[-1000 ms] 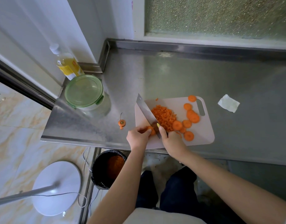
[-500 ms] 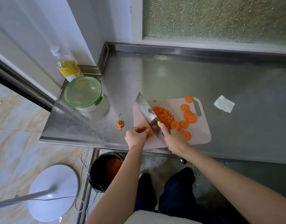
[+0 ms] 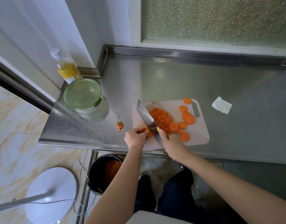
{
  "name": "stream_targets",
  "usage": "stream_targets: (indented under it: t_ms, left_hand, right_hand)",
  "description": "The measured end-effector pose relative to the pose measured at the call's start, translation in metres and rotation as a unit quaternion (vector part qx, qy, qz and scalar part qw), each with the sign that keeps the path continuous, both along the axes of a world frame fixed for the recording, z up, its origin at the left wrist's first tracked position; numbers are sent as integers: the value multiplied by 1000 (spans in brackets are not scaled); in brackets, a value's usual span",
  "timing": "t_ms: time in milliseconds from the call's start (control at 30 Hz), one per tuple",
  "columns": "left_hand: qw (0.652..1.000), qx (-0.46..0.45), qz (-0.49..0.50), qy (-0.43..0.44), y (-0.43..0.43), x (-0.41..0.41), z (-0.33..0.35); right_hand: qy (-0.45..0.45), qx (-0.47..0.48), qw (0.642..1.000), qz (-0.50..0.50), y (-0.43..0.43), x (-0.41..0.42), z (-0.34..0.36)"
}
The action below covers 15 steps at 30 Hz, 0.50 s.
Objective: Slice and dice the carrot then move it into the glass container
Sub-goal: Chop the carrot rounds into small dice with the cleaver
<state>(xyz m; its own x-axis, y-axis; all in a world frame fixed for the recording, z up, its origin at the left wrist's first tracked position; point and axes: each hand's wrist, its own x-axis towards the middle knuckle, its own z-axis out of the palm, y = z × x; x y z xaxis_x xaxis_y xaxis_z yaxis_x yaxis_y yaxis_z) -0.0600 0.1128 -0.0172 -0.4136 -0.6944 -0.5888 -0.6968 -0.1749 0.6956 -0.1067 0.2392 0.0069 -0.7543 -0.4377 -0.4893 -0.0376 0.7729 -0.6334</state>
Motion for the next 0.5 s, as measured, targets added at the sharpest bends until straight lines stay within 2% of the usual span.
stream_targets:
  t_ms: [167, 333, 433, 500]
  left_hand:
    - [1000, 3, -12, 2, -2, -1, 1]
    - [1000, 0, -26, 2, -4, -1, 1]
    - [999, -2, -33, 3, -5, -1, 1]
    - [999, 1, -32, 2, -6, -1, 1]
  right_hand:
    - [-15, 12, 1000, 7, -2, -6, 1]
    - [46, 41, 998, 16, -11, -3, -5]
    - [23, 23, 999, 15, -14, -3, -11]
    - [45, 22, 999, 21, -18, -2, -12]
